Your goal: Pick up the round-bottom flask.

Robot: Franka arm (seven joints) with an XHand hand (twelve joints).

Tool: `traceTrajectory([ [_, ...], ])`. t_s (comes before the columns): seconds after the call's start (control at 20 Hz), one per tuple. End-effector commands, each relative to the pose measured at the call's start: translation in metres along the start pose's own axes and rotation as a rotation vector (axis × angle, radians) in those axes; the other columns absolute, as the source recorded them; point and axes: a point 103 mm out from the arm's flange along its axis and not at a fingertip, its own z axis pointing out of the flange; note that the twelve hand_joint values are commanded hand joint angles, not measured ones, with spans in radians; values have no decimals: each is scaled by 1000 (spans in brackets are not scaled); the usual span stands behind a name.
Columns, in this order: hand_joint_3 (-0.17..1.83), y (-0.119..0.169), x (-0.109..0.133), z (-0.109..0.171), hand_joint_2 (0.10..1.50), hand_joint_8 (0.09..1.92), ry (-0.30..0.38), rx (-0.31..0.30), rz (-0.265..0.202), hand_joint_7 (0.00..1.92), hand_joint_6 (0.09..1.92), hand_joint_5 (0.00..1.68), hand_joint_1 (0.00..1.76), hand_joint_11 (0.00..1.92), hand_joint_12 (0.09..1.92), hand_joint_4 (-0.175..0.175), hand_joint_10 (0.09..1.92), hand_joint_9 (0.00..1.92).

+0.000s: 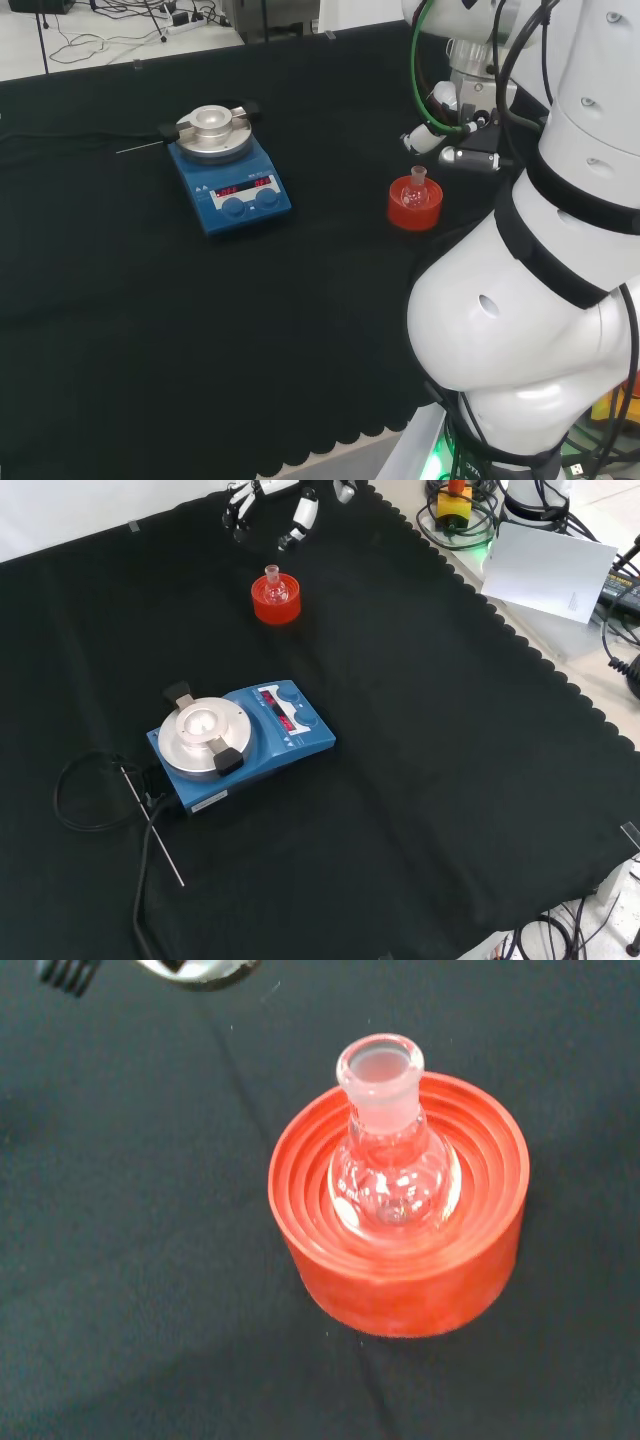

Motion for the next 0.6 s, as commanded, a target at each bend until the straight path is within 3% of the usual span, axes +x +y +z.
traceTrajectory([
  [0.05, 600, 11, -8, 37, 717, 680, 17, 12, 21, 145, 461, 584, 831, 38, 1436, -51, 730, 354],
  [0.6, 630, 14, -12, 58, 692, 691, 13, 14, 20, 168, 546, 578, 843, 17, 1447, -54, 725, 378],
])
